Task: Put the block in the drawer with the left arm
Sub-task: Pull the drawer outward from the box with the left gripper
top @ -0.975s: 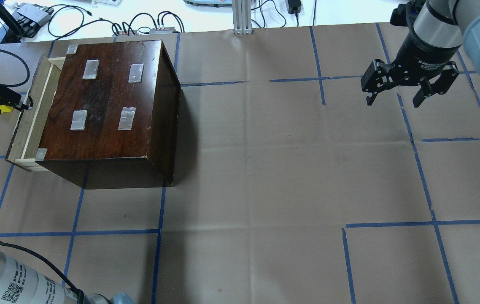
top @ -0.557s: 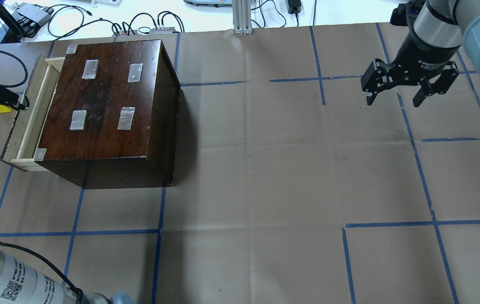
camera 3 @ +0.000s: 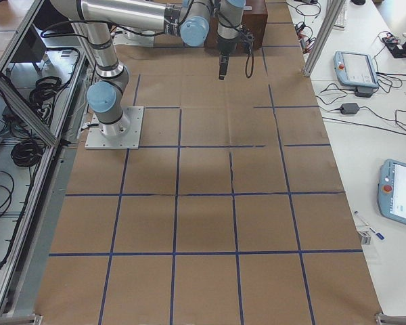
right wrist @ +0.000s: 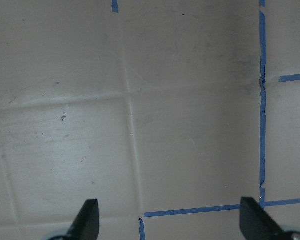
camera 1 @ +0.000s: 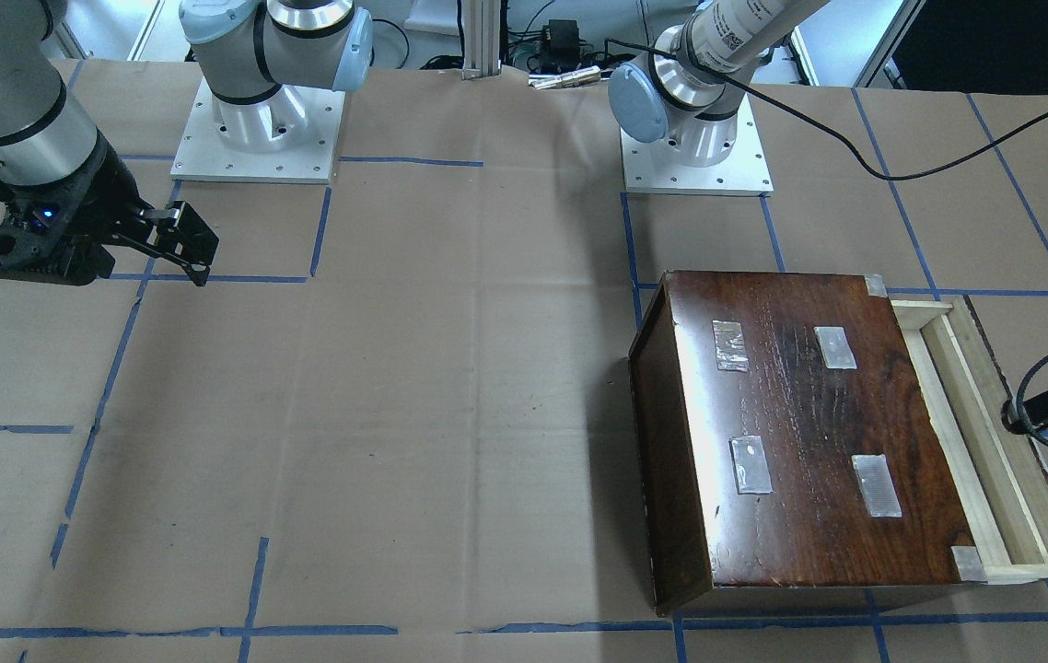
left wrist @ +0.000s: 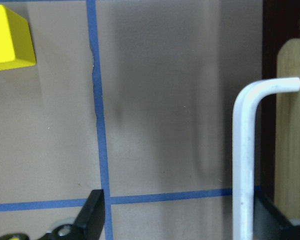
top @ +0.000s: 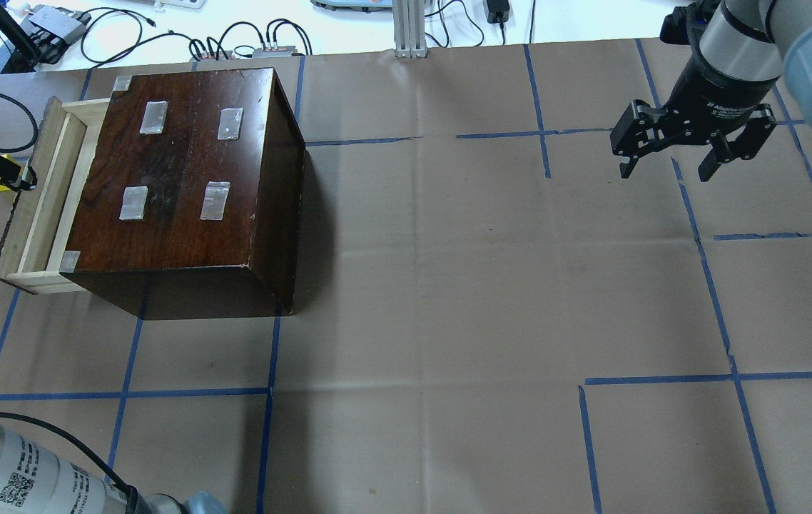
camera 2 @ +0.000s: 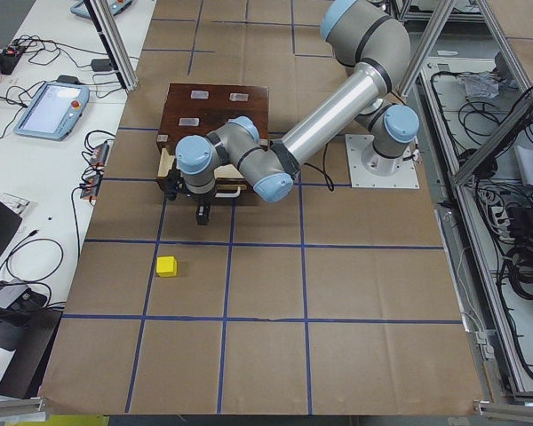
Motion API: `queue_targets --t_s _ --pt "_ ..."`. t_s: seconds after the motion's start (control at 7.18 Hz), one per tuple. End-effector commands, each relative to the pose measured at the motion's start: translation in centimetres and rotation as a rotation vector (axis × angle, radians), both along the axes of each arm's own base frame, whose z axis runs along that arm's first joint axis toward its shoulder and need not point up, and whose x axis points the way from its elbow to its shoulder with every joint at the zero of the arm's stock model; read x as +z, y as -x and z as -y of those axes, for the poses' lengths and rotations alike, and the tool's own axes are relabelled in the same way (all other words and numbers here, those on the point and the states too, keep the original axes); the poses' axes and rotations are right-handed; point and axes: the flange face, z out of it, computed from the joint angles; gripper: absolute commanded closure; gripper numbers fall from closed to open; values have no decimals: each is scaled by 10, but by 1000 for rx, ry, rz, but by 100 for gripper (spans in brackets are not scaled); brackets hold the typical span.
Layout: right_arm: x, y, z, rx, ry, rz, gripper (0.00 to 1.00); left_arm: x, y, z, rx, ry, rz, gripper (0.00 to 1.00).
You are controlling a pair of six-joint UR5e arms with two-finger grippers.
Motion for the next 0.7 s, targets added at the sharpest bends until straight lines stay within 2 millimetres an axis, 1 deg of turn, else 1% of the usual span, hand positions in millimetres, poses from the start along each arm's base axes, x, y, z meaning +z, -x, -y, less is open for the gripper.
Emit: queue_targets --t_s 0.0,0.42,0.56 --pt "0 0 0 0 0 0 0 1 -14 -7 1 7 6 2" --pt "1 0 0 0 1 0 0 8 -15 -8 3 14 14 2" --pt "0 0 0 0 -2 0 0 23 -16 -7 4 31 32 2"
